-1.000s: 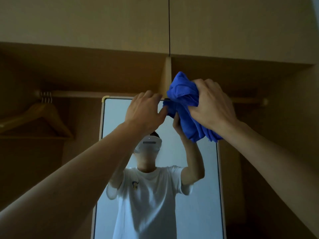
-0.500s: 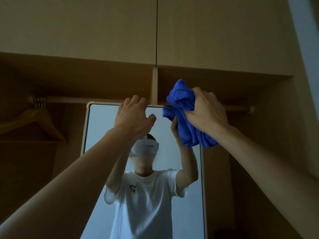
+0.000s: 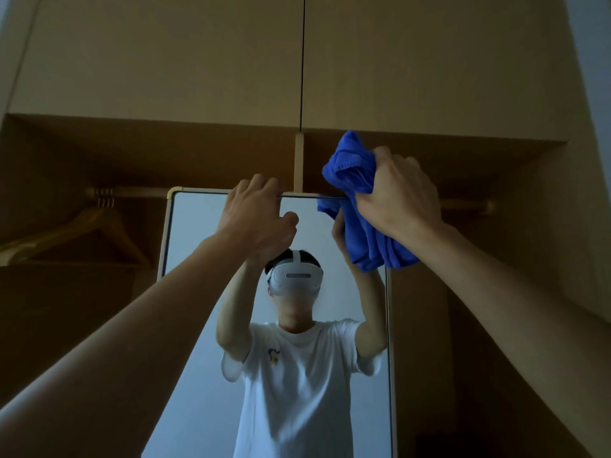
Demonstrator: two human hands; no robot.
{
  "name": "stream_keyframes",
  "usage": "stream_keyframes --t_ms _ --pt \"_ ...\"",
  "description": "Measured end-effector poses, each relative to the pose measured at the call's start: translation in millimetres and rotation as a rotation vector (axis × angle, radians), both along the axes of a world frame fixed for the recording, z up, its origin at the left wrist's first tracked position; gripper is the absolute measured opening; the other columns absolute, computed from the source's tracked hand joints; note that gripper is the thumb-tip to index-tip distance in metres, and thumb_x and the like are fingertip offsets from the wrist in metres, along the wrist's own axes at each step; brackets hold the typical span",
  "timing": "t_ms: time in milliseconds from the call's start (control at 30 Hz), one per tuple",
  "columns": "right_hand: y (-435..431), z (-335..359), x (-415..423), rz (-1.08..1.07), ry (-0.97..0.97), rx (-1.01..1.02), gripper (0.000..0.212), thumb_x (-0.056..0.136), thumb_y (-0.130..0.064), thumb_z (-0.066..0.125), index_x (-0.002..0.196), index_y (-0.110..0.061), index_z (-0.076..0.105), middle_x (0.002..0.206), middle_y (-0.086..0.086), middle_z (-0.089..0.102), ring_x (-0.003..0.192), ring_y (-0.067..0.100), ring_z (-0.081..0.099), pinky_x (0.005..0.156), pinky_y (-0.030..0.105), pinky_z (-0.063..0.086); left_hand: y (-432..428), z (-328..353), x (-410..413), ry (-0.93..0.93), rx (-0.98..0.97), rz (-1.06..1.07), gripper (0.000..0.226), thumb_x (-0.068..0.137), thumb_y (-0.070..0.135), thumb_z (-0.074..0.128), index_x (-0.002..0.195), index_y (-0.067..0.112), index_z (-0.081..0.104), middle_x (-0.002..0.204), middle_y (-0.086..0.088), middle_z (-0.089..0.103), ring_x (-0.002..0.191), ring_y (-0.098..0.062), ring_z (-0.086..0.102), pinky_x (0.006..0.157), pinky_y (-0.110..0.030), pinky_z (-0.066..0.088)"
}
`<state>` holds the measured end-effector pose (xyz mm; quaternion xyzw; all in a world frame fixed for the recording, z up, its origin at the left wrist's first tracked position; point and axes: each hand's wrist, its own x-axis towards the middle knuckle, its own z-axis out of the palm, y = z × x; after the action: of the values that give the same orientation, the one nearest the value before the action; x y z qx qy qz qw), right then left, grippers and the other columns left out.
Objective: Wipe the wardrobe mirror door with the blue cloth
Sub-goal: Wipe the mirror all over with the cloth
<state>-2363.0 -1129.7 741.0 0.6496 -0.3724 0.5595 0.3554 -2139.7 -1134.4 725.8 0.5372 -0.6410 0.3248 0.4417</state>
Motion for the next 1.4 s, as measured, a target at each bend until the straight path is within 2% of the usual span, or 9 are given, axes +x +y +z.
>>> stream_keyframes --t_ms 200,367,467,633,767,1067,1200,1300,1400 --pt "-2 2 -2 -0.042 0.013 0.028 0.034 0.086 -0.027 0.068 0.11 -0.012 0.049 0.095 0.003 0.056 0.097 0.026 0.055 0.067 0.035 0.041 -2 0 4 -0.01 0.012 -0.018 0.067 0.08 0.054 0.047 0.138 0.02 0.052 0.127 -0.006 0.051 0.126 -0.032 0.044 0.106 -0.044 0.035" --pt "-4 10 -3 -0.071 -0.003 0.006 0.036 0.086 -0.028 0.069 0.112 -0.013 0.049 0.092 0.003 0.057 0.093 0.025 0.055 0.067 0.035 0.04 -7 0 23 -0.059 0.008 0.115 0.064 0.088 0.067 0.039 0.147 0.043 0.038 0.135 -0.011 0.052 0.135 -0.035 0.042 0.117 -0.052 0.021" --pt "-5 15 -4 -0.095 -0.008 0.011 0.036 0.087 -0.03 0.069 0.111 -0.013 0.049 0.087 0.003 0.055 0.09 0.024 0.054 0.066 0.036 0.041 -8 2 40 -0.05 -0.02 0.104 0.062 0.095 0.065 0.043 0.151 0.038 0.035 0.137 -0.009 0.055 0.135 -0.034 0.046 0.119 -0.055 0.022" --pt "-9 20 3 -0.157 0.04 0.091 0.035 0.086 -0.032 0.068 0.108 -0.015 0.046 0.076 -0.002 0.045 0.078 0.02 0.05 0.061 0.034 0.038 -6 5 56 -0.029 -0.046 0.134 0.071 0.085 0.067 0.026 0.139 0.032 0.056 0.125 -0.005 0.06 0.123 -0.03 0.051 0.113 -0.05 0.026" --pt "-11 21 13 -0.195 0.073 0.113 0.035 0.084 -0.036 0.067 0.102 -0.018 0.043 0.075 -0.002 0.044 0.064 0.013 0.043 0.05 0.028 0.03 -9 8 59 -0.006 -0.038 0.044 0.066 0.083 0.062 0.03 0.135 0.033 0.058 0.105 0.007 0.047 0.12 -0.027 0.051 0.113 -0.051 0.022" --pt "-3 24 90 -0.077 0.141 0.122 0.032 0.083 -0.037 0.065 0.1 -0.018 0.045 0.074 -0.003 0.053 0.059 0.012 0.051 0.046 0.025 0.029 -7 7 63 -0.05 -0.014 0.028 0.066 0.083 0.058 0.029 0.139 0.035 0.055 0.109 0.001 0.053 0.123 -0.031 0.052 0.115 -0.052 0.02" --pt "4 28 123 -0.039 0.179 0.125 0.037 0.085 -0.036 0.064 0.11 -0.016 0.047 0.073 -0.003 0.05 0.065 0.018 0.055 0.048 0.027 0.029 -3 2 62 -0.078 -0.054 0.007 0.055 0.082 0.05 0.032 0.123 0.029 0.062 0.117 -0.002 0.062 0.116 -0.031 0.057 0.111 -0.05 0.027" --pt "4 27 125 -0.042 0.174 0.116 0.036 0.085 -0.031 0.065 0.11 -0.014 0.047 0.078 0.0 0.053 0.065 0.019 0.051 0.052 0.029 0.035 -2 1 65 -0.049 -0.102 -0.031 0.038 0.085 0.042 0.035 0.106 0.022 0.06 0.101 -0.002 0.062 0.103 -0.031 0.061 0.103 -0.045 0.036" --pt "1 21 114 -0.063 0.182 0.072 0.035 0.085 -0.027 0.066 0.111 -0.014 0.047 0.075 -0.002 0.048 0.07 0.02 0.049 0.055 0.031 0.037 -3 -2 73 -0.06 -0.137 -0.026 0.036 0.095 0.035 0.05 0.126 0.022 0.062 0.106 -0.005 0.064 0.107 -0.033 0.06 0.096 -0.043 0.04"
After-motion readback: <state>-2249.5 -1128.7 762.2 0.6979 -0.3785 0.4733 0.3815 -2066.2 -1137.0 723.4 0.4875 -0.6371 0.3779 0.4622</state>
